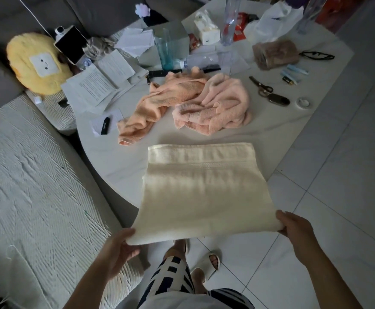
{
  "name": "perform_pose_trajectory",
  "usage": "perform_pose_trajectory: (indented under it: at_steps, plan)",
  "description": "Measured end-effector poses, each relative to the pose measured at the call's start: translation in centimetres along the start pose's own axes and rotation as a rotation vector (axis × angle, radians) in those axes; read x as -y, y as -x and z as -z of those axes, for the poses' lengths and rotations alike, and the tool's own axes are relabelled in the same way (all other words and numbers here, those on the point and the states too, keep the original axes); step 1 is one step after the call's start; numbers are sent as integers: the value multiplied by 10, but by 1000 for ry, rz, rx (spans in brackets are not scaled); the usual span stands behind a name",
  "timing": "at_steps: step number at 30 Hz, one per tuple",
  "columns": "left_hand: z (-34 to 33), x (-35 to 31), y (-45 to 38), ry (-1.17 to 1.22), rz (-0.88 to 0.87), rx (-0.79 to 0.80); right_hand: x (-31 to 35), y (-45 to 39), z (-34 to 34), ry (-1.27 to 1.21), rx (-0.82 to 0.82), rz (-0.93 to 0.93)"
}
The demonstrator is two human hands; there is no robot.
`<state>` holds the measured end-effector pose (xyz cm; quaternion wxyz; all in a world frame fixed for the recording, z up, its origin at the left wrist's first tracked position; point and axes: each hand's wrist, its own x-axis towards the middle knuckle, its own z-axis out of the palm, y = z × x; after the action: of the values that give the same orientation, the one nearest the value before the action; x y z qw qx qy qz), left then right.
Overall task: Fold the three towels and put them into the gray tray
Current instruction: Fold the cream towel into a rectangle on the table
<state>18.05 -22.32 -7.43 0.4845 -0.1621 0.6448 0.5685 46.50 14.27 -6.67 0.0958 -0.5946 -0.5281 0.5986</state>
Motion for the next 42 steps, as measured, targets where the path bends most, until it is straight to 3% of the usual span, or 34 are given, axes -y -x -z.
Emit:
perform_pose_trajectory:
  at_steps: [3, 7, 12, 16, 18, 20, 22, 25, 27, 30, 33, 36, 42]
  plan:
    - [-4, -5, -2, 116, -120, -121, 4, 7, -5, 226, -6, 95]
    - [-8, -17, -2, 84, -274, -237, 19, 12, -3, 183, -25, 185]
    - [-12, -48, -6, -247, -356, -212, 50, 6, 9, -11, 63, 245]
    - [-14, -78, -5, -94, -413, -48, 71, -1, 12, -82, 187, 261]
    - [-14, -84, -2, -473, -469, 14, 77, 2, 13, -42, 244, 264]
    - [-19, -86, 0, -934, -523, -33, 79, 6, 11, 157, 249, 325]
    - [-22, -89, 6, -1091, -589, -114, 79, 10, 9, 443, 194, 432]
    - [-13, -99, 15, -1055, -658, -72, 85, 16, 16, 553, 116, 542]
    - [-10, -109, 23, -810, -667, 46, 95, 14, 26, 476, 94, 579]
    - [-19, -125, 26, -444, -612, 145, 116, 11, 32, 262, 190, 487]
    - [-28, -138, 27, -337, -556, 201, 129, 10, 33, 176, 317, 454]
    - [-28, -144, 15, -329, -579, 134, 129, 8, 33, 176, 348, 417]
    - [-45, -142, -38, -554, -650, -201, 130, -41, -8, 214, 113, 344]
